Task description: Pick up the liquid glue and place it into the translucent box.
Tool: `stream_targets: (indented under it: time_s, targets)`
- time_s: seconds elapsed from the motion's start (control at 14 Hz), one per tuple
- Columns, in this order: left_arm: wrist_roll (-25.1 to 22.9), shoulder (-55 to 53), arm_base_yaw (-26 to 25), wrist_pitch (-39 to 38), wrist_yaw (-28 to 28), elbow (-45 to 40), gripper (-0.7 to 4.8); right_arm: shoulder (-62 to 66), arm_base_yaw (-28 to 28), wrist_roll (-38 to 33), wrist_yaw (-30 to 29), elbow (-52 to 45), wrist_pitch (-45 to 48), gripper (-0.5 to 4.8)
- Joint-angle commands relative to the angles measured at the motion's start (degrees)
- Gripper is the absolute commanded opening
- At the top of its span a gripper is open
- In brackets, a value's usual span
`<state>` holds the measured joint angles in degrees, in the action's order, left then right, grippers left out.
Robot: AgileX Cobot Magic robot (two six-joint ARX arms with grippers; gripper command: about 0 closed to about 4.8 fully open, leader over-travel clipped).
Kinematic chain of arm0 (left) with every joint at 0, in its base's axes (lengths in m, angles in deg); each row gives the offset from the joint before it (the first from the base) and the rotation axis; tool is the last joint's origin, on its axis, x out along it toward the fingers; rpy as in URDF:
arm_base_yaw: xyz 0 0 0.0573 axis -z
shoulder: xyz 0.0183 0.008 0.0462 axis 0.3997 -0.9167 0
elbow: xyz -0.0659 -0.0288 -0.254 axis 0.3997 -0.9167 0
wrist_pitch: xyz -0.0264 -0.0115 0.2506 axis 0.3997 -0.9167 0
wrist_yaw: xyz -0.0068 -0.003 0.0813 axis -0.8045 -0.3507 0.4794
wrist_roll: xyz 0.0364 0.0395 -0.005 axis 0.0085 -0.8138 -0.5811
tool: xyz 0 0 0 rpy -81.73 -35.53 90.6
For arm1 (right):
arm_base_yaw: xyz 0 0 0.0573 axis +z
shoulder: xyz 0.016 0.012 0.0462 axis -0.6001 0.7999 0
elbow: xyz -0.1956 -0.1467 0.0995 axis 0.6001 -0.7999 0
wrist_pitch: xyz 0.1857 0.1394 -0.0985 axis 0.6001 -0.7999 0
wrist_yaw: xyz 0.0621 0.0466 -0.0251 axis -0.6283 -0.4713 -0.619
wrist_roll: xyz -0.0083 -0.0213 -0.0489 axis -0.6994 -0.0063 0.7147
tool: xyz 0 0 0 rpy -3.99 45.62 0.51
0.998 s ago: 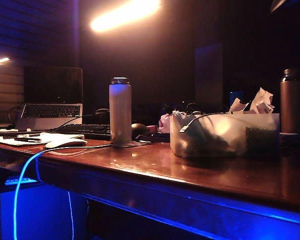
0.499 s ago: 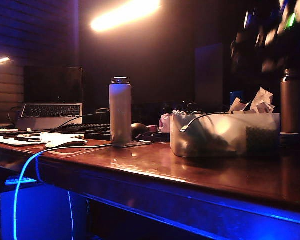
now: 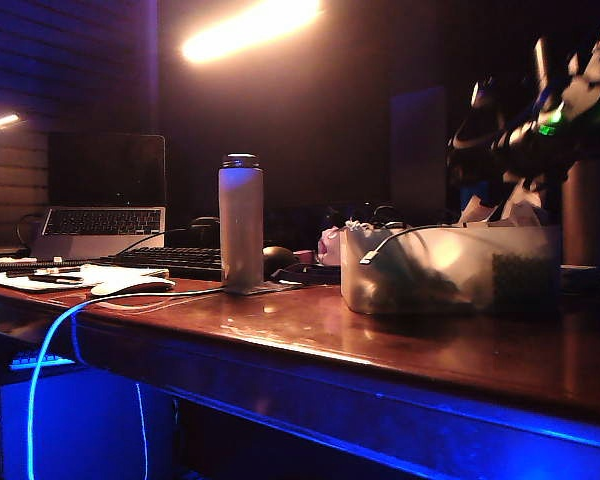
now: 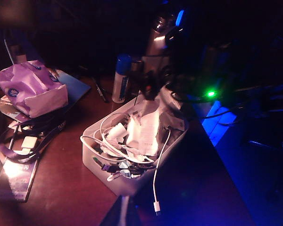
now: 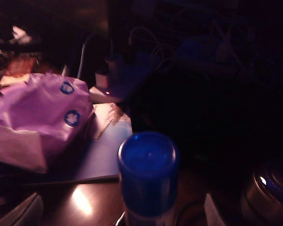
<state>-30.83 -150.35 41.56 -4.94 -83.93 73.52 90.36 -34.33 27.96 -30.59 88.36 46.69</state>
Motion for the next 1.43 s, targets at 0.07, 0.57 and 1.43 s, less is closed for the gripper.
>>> stream_targets:
  time_s: [0.07,0.57,1.43]
  targets:
    - [-0.15,0.11,0.0,0.79,-0.24,0.24,-0.06,3.08,0.02,0.61,0.02,4.59,1.25,4.79]
    - [-0.11,0.11,0.0,2.49,-0.44,0.24,-0.06,5.62,-0.04,0.66,2.34,6.99,0.07,4.79]
    - [0.0,0.11,0.0,2.45,-0.85,0.24,-0.06,8.31,-0.15,0.63,2.58,11.65,-2.8,4.59]
